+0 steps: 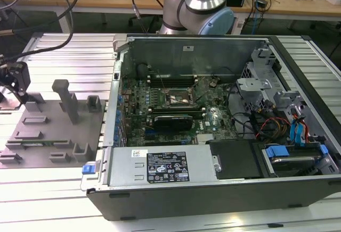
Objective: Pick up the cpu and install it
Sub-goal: 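Pick up the cpu and move it towards the insertion slot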
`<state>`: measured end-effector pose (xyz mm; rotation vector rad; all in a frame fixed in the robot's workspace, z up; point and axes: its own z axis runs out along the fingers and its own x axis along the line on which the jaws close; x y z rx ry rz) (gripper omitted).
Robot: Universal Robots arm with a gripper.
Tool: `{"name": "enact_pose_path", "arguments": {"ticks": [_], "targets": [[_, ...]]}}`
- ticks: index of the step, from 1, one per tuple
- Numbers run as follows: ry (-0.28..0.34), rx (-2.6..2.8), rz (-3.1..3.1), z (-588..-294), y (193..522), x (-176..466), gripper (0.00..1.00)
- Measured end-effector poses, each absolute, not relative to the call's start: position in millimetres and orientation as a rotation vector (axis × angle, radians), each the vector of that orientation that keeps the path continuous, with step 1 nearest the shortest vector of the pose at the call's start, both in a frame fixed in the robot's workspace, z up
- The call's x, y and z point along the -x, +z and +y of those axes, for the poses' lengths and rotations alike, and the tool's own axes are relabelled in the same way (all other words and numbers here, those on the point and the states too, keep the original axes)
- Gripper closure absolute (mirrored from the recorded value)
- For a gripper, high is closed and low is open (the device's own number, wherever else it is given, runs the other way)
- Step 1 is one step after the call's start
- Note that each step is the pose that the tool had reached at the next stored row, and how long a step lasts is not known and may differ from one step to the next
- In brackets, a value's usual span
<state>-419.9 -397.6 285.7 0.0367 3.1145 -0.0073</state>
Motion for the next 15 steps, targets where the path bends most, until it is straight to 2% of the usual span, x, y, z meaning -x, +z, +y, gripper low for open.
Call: {"name": "enact_pose_path", "arguments": {"ticks": [15], "targets": [[-0.007, -0.037, 3.114, -397.6, 300.2, 419.9, 0.45]]}}
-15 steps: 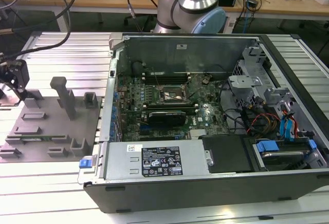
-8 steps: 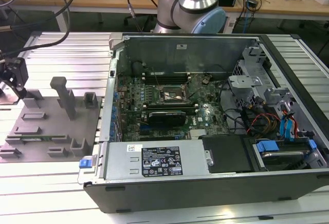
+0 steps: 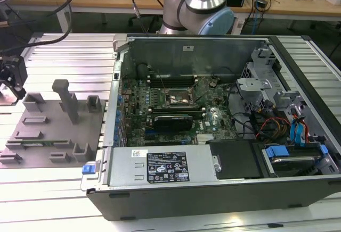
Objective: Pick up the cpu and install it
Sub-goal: 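Pick up the cpu and move it towards the insertion slot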
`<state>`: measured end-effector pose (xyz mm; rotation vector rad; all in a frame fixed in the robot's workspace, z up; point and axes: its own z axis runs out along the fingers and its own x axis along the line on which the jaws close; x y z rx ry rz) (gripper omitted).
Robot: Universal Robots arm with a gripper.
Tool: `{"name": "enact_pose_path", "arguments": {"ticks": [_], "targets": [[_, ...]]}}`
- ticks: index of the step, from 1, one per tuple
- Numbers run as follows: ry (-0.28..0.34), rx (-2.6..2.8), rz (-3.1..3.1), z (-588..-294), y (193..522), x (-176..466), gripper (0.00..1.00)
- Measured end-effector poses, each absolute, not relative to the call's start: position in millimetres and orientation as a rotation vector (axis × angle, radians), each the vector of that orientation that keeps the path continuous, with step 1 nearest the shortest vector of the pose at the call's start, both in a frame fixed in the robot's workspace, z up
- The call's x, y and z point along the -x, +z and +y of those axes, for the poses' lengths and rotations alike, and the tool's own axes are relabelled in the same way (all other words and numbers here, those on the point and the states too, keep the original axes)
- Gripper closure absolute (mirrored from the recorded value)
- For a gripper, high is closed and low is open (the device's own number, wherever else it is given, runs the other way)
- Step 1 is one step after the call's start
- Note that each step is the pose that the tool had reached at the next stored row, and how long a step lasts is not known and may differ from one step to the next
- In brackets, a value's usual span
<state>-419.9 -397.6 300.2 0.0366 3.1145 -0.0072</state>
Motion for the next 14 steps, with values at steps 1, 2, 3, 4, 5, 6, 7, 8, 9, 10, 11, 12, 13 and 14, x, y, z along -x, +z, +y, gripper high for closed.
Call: {"name": "enact_pose_path", "arguments": {"ticks": [1, 2, 3, 4, 5, 6, 7, 8, 9, 10, 11, 12, 13, 14], "targets": [[-0.007, -0.037, 3.115, -397.6, 300.7, 419.9, 0.45], [-0.007, -0.037, 3.115, -397.6, 301.8, 419.9, 0.45], [-0.007, -0.037, 3.115, -397.6, 302.5, 419.9, 0.45], [-0.007, -0.037, 3.115, -397.5, 303.3, 419.9, 0.45], [-0.007, -0.037, 3.115, -397.5, 304.1, 419.9, 0.45], [-0.007, -0.037, 3.114, -397.6, 304.6, 419.9, 0.45], [-0.007, -0.037, 3.115, -397.5, 305.6, 419.9, 0.45], [-0.007, -0.037, 3.115, -397.5, 306.2, 419.9, 0.45], [-0.007, -0.037, 3.114, -397.6, 306.8, 419.9, 0.45], [-0.007, -0.037, 3.115, -397.5, 307.4, 419.9, 0.45], [-0.007, -0.037, 3.115, -397.5, 308.4, 419.9, 0.45], [-0.007, -0.037, 3.115, -397.5, 309.0, 419.9, 0.45], [-0.007, -0.037, 3.115, -397.5, 310.1, 419.9, 0.45], [-0.007, -0.036, 3.115, -397.5, 311.3, 419.9, 0.45]]}}
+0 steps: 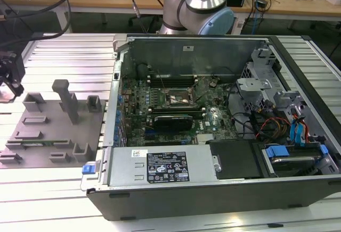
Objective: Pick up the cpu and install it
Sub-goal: 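Pick up the cpu and move it towards the insertion slot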
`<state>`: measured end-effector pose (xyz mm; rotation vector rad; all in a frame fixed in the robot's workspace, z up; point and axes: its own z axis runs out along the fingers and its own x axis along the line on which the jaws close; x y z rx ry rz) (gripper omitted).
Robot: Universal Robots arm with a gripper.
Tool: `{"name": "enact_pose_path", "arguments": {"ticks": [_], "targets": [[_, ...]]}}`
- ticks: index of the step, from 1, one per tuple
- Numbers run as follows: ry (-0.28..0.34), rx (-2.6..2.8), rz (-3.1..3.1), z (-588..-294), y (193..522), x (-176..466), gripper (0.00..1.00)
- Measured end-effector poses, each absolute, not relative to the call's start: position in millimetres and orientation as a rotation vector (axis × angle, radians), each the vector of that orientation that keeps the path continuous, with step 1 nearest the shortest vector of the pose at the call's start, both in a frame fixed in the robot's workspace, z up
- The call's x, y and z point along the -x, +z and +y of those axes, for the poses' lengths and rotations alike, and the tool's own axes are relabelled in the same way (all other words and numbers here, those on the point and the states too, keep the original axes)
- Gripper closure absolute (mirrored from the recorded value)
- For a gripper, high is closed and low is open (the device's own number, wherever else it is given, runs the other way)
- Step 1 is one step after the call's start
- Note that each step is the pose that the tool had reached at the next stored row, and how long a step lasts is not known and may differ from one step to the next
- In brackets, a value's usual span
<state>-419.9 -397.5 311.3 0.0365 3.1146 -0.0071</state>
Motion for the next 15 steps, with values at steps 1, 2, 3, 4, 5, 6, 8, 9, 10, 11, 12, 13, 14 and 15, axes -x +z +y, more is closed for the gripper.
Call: {"name": "enact_pose_path", "arguments": {"ticks": [1, 2, 3, 4, 5, 6, 8, 9, 10, 11, 12, 13, 14, 15], "targets": [[-0.007, -0.036, 3.115, -397.5, 312.3, 419.9, 0.45], [-0.007, -0.037, 3.115, -397.4, 313.7, 419.9, 0.45], [-0.007, -0.037, 3.115, -397.3, 314.8, 419.9, 0.45], [-0.007, -0.037, 3.115, -397.1, 315.8, 420.0, 0.45], [-0.007, -0.037, 3.115, -397.0, 317.1, 419.9, 0.45], [-0.007, -0.037, 3.115, -396.9, 318.2, 419.9, 0.45], [-0.007, -0.037, 3.114, -396.9, 320.2, 419.9, 0.45], [-0.007, -0.037, 3.114, -396.9, 320.9, 419.9, 0.45], [-0.007, -0.037, 3.115, -396.9, 321.4, 419.9, 0.45], [-0.007, -0.037, 3.115, -396.9, 322.1, 419.9, 0.45], [-0.007, -0.037, 3.115, -396.9, 322.8, 419.9, 0.45], [-0.007, -0.037, 3.115, -396.8, 323.5, 419.9, 0.45], [-0.007, -0.037, 3.115, -396.8, 324.7, 419.9, 0.45], [-0.007, -0.037, 3.115, -396.8, 325.7, 419.9, 0.45]]}}
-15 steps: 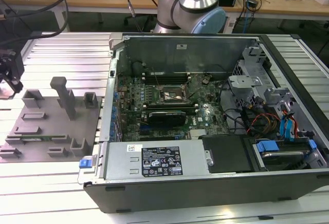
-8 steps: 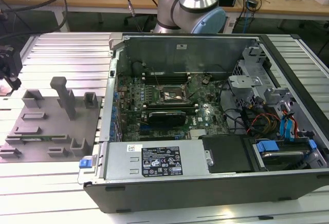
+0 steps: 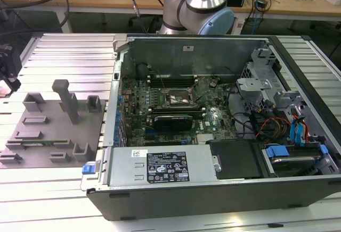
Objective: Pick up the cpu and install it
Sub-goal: 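Pick up the cpu and move it towards the insertion slot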
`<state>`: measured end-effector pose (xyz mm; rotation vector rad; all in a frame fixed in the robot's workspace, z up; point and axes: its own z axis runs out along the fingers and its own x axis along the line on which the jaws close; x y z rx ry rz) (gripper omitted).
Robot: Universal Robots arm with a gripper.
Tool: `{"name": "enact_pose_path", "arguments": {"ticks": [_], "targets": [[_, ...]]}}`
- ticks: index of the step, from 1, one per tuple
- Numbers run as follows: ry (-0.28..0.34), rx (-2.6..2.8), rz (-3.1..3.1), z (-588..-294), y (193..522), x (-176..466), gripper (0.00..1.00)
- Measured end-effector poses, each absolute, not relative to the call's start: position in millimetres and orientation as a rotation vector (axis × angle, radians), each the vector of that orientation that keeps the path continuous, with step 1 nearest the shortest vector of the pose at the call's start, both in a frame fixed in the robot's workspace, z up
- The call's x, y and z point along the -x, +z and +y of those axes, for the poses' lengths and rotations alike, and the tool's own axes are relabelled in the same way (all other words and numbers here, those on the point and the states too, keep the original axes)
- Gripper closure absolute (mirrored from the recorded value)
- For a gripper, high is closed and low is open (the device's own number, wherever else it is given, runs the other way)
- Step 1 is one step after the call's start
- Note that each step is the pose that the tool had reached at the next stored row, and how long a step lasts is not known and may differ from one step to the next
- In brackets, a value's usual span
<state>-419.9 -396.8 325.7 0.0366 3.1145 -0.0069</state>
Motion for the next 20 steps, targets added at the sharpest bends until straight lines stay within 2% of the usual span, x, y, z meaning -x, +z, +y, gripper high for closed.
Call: {"name": "enact_pose_path", "arguments": {"ticks": [20], "targets": [[-0.007, -0.037, 3.115, -395.2, 358.0, 419.9, 0.45]]}}
